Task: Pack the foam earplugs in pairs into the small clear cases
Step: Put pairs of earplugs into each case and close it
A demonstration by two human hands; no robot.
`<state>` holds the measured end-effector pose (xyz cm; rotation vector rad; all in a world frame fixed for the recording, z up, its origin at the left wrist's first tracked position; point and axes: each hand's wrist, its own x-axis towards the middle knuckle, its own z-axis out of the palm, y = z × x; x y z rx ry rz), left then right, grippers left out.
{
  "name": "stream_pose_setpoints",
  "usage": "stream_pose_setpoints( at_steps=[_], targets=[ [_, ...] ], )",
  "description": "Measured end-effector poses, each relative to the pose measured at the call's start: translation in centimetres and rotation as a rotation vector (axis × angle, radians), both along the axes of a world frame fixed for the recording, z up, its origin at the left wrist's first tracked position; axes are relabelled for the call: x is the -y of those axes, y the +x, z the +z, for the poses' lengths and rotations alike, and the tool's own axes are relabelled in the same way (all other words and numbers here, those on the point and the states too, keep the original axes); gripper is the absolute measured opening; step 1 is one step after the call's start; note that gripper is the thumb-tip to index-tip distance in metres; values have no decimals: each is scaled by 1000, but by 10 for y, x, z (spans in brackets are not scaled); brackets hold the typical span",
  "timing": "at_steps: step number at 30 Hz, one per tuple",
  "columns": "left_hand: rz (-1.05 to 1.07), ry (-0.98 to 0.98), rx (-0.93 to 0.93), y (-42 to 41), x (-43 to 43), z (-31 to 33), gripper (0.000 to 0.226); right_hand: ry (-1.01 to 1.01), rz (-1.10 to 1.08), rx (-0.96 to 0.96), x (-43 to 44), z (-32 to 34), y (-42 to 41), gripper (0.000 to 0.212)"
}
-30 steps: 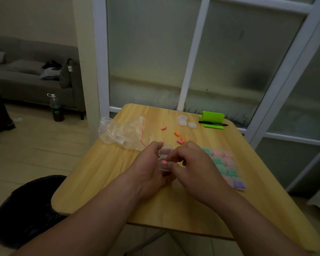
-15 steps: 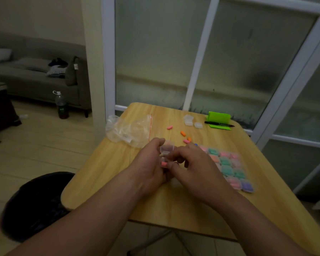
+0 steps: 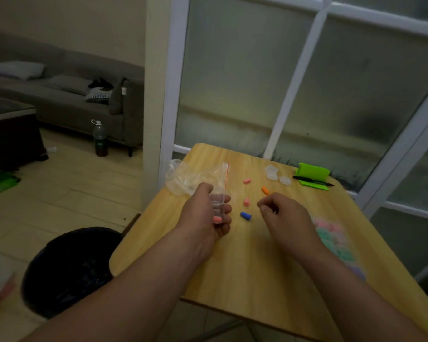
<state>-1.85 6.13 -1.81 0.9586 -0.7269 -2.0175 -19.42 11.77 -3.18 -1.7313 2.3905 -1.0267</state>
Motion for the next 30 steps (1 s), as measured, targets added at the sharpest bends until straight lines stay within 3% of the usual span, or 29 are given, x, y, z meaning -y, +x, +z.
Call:
stream_pose_setpoints(
  at_steps=[5,8,12,15,22,30],
  targets=[
    [-1,11,-14,4,3,-2,40,199,-140,-84,70,6,-6,20],
    [3,16,-36,3,7,-2,40,380,-159,-183,95,6,-7,35],
    [5,13,-31,0,9,-2,41,488,-156,-181,109,5,-10,39],
    [-2,7,-8,-3,8,-1,42,422,-85,-133,108,7,-14,26],
    [-59,5,7,-20,-4,2,45,62,10,80,36,34,-14,3],
    [-160,7,15,-43,-25,3,40,-137,-8,448,-58,41,-9,8]
  ],
)
